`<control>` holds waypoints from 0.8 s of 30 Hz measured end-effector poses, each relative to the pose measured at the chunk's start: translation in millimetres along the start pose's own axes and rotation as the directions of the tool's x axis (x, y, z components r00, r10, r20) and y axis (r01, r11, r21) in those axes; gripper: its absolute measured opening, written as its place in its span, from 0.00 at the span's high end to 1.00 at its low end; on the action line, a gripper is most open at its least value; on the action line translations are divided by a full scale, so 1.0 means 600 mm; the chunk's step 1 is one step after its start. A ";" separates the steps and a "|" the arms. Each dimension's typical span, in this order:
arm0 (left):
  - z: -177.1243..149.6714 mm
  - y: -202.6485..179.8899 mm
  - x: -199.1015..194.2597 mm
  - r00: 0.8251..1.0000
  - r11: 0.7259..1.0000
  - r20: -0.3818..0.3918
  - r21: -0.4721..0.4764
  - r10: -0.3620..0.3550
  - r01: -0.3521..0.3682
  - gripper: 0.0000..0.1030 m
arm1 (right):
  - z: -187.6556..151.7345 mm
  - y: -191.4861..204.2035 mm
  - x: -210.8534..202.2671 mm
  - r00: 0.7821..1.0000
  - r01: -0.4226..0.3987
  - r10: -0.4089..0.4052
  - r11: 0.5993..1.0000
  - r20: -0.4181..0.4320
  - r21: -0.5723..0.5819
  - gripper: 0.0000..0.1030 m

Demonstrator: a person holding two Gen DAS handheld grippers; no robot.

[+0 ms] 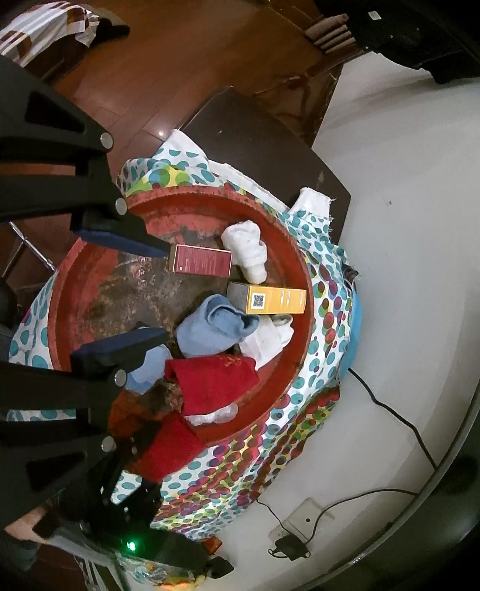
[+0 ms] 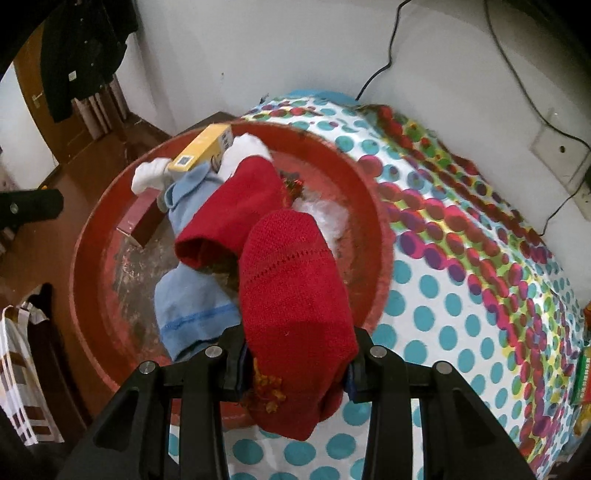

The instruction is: Organize objects

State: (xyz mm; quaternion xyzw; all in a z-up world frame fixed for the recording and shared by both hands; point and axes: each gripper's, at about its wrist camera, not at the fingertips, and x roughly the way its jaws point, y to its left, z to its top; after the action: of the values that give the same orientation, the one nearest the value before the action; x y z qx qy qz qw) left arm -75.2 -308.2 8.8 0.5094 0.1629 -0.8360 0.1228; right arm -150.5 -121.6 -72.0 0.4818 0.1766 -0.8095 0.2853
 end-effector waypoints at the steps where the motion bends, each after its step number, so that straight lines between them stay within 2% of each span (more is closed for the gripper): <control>1: 0.001 0.000 0.000 1.000 1.000 0.005 -0.001 0.001 -0.001 0.60 | 0.001 0.003 0.006 1.000 -0.004 0.004 1.000 -0.008 -0.001 0.65; 6: 0.002 -0.003 0.009 1.000 1.000 0.002 -0.002 0.008 -0.008 0.60 | 0.005 0.017 0.037 0.999 -0.008 0.009 1.000 -0.044 0.004 0.65; 11: 0.003 -0.008 0.033 0.999 1.000 -0.031 -0.010 0.015 -0.015 0.60 | 0.005 0.011 0.048 0.997 -0.026 0.029 0.998 -0.065 0.049 0.59; 12: 0.002 -0.010 0.037 0.999 1.000 -0.035 -0.016 0.017 -0.017 0.60 | 0.005 0.009 0.048 0.997 -0.035 0.040 0.998 -0.072 0.060 0.54; 14: 0.002 -0.017 0.046 0.999 1.000 -0.040 -0.010 0.012 -0.013 0.60 | 0.004 0.005 0.045 0.996 -0.050 0.056 0.995 -0.070 0.084 0.50; 15: 0.001 -0.020 0.050 0.999 1.000 -0.038 -0.005 0.018 -0.018 0.60 | 0.003 0.007 0.041 0.997 -0.044 0.049 0.996 -0.064 0.082 0.44; 16: -0.003 -0.022 0.052 0.999 0.999 -0.032 0.003 0.040 -0.039 0.60 | 0.004 0.008 0.039 0.997 -0.032 0.037 0.997 -0.062 0.076 0.34; 20: -0.017 -0.020 0.055 0.991 0.990 -0.018 0.029 0.135 -0.135 0.60 | 0.004 0.017 0.011 0.999 -0.019 0.021 0.998 -0.031 0.061 0.22; 22: -0.025 -0.011 0.047 0.994 0.994 -0.009 0.018 0.107 -0.107 0.60 | 0.001 0.022 -0.011 1.000 -0.006 0.006 0.998 -0.010 0.055 0.10; 24: -0.032 0.001 0.042 0.997 0.997 -0.014 -0.019 0.078 -0.078 0.60 | -0.003 0.025 -0.031 1.000 0.007 -0.007 0.999 0.001 0.054 0.07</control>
State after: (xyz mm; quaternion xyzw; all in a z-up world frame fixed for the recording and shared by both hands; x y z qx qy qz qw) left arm -70.9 -302.5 -21.8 0.5195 0.1516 -0.8257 0.1592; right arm -132.6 -126.9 -56.9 0.4882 0.1560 -0.8153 0.2696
